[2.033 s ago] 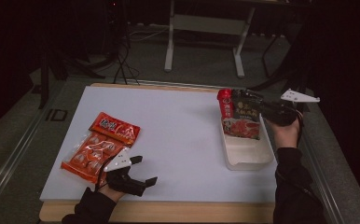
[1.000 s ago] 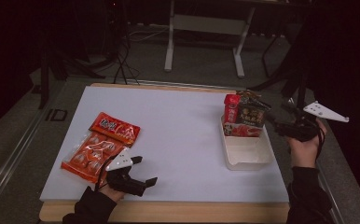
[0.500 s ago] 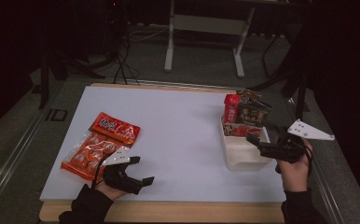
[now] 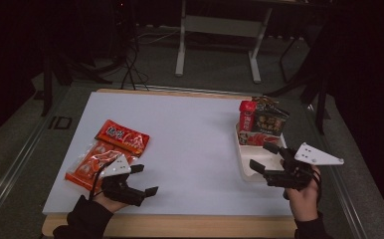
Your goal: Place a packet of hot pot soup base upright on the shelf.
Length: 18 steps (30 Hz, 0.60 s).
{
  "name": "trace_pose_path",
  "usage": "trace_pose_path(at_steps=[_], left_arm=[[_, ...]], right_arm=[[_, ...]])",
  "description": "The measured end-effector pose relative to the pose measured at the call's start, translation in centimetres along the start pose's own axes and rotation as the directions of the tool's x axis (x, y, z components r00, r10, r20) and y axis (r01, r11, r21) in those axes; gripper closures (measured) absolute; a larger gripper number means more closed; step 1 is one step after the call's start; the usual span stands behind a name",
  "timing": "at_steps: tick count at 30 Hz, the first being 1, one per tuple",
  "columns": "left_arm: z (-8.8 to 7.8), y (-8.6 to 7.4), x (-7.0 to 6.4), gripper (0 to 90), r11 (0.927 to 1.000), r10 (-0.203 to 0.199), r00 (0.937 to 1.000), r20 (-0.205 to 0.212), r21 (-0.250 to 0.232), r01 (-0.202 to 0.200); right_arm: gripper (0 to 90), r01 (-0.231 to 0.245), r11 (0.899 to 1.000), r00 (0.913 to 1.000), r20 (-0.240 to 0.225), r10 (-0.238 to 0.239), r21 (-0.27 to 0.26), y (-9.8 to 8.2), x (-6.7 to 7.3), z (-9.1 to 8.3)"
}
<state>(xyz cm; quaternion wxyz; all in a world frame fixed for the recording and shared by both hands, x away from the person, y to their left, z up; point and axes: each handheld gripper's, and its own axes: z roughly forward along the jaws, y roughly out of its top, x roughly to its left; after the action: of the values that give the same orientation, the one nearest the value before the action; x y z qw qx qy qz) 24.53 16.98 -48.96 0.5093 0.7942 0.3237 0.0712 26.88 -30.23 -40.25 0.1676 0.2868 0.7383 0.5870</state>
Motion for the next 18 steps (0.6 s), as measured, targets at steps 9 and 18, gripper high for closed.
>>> trace_pose_path(at_steps=[9,18], left_arm=[[-2.9,0.9,2.3,14.9,0.9995,-0.009,0.997,-0.077,-0.031,0.007],[-5.6,0.6,6.3,22.7,0.9979,-0.058,0.9707,-0.233,-0.044,0.049]], right_arm=[[14.0,0.007,1.0,0.9998,-0.021,-0.006,0.023,-0.6,1.6,0.0],[13.2,0.012,0.998,0.9986,-0.052,-0.009,0.054,-1.8,2.5,-0.3]])
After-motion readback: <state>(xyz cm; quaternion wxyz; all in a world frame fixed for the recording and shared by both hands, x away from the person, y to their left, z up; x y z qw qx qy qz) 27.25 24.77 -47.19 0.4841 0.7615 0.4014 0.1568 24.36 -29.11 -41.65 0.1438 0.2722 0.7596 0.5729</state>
